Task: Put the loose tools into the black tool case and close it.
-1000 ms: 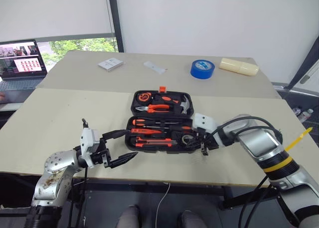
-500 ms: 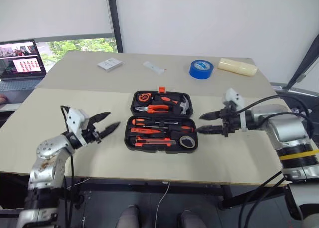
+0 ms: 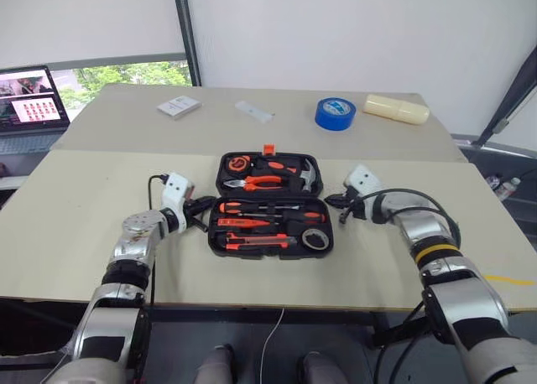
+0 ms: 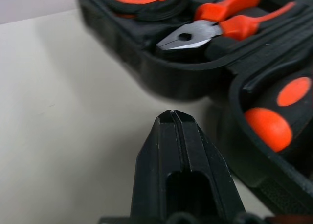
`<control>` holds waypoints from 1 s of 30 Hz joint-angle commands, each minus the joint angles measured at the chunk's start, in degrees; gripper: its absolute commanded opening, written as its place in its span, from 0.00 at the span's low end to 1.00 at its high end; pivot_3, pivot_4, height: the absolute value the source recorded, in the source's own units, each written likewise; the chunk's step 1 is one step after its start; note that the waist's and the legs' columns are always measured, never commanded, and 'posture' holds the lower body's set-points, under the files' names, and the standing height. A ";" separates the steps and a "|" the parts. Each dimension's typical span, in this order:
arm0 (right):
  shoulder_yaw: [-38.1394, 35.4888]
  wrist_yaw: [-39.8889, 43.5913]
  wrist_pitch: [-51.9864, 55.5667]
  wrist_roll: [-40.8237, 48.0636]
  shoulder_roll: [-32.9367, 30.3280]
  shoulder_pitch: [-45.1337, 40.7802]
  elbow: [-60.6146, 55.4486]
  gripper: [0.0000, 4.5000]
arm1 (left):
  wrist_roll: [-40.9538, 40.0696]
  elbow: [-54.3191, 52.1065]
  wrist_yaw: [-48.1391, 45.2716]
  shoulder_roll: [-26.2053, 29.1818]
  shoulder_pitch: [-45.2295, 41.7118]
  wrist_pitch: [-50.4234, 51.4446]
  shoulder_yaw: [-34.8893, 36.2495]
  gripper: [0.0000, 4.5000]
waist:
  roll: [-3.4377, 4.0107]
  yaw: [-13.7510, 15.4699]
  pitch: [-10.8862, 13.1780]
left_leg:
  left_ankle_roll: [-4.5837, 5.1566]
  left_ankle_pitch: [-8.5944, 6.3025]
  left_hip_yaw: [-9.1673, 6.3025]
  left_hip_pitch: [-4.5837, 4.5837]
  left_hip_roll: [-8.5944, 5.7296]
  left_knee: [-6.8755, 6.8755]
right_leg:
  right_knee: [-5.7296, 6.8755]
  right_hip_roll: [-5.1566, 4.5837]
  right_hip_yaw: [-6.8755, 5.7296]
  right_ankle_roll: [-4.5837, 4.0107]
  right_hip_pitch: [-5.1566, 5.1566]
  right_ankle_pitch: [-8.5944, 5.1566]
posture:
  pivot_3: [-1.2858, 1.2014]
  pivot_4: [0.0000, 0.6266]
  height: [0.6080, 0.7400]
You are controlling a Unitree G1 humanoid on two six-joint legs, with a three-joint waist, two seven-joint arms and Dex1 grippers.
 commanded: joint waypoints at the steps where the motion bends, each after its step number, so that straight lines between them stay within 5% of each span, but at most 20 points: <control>1: -0.21 8.69 1.58 2.43 0.02 0.84 -5.35 0.01 | 1.03 -0.31 -5.05 0.00 -2.07 -3.63 -1.60 0.00 | 0.00 -0.03 0.00 | 0.00 0.00 0.00 0.00 -0.02 -0.01 | -0.01 -0.02 0.00 0.01 0.00 0.00 | 0.52 0.24 1.00; 7: -0.34 12.72 12.58 5.23 -2.93 10.98 -25.49 0.01 | -0.89 -8.96 -11.38 2.64 3.90 -0.36 -1.26 0.00 | 0.01 -0.16 0.00 | -0.01 -0.02 -0.02 0.00 -0.01 -0.16 | 0.01 -0.01 0.00 0.02 -0.05 -0.03 | 0.52 0.24 1.00; 14: -4.90 4.95 22.60 5.56 -6.82 19.24 -36.87 0.00 | -4.88 -24.68 -10.17 6.70 14.44 10.52 2.18 0.06 | 0.01 -0.49 0.00 | -0.02 -0.01 -0.02 0.02 0.02 -0.06 | 0.08 -0.01 0.00 0.00 -0.06 -0.03 | 0.52 0.24 1.00; 17: -6.63 6.46 28.86 7.72 -10.40 21.95 -42.25 0.17 | -6.35 -27.49 -8.57 8.70 17.71 12.97 5.03 0.23 | 0.02 -0.17 0.00 | -0.04 0.00 -0.02 0.03 0.02 0.03 | 0.09 -0.05 -0.01 -0.01 -0.01 -0.02 | 0.52 0.24 1.00; 20: -9.84 5.47 36.50 11.79 -11.85 21.47 -46.48 0.43 | -7.30 -28.25 -5.25 10.27 17.39 14.70 7.84 0.51 | 0.01 -0.02 0.00 | -0.05 0.00 -0.02 0.03 0.03 0.09 | 0.07 -0.06 -0.01 -0.03 -0.02 -0.03 | 0.52 0.24 1.00; 25: -6.15 0.81 65.85 11.91 -15.58 11.70 -51.14 0.80 | -5.85 -31.22 0.59 14.84 8.83 40.97 3.95 0.96 | 0.00 -0.33 0.03 | -0.09 0.19 -0.06 0.01 0.06 0.05 | 0.17 -0.02 0.00 -0.10 -0.21 0.09 | 0.52 0.24 1.00; 27: -5.98 0.33 71.32 14.22 -13.60 6.90 -48.82 0.96 | -8.28 -30.74 -0.27 13.53 4.91 46.70 3.24 1.00 | 0.00 -0.38 0.03 | -0.10 0.22 -0.04 0.03 0.06 0.02 | 0.13 -0.03 -0.01 -0.07 -0.23 0.11 | 0.52 0.24 1.00; 30: -5.56 -2.47 74.86 14.11 -9.82 0.55 -41.71 0.99 | -8.13 -26.14 1.73 10.51 -1.20 50.88 2.35 1.00 | -0.01 -0.40 0.03 | -0.09 0.23 -0.05 -0.01 0.05 0.00 | 0.14 -0.01 -0.01 -0.10 -0.27 0.13 | 0.52 0.24 1.00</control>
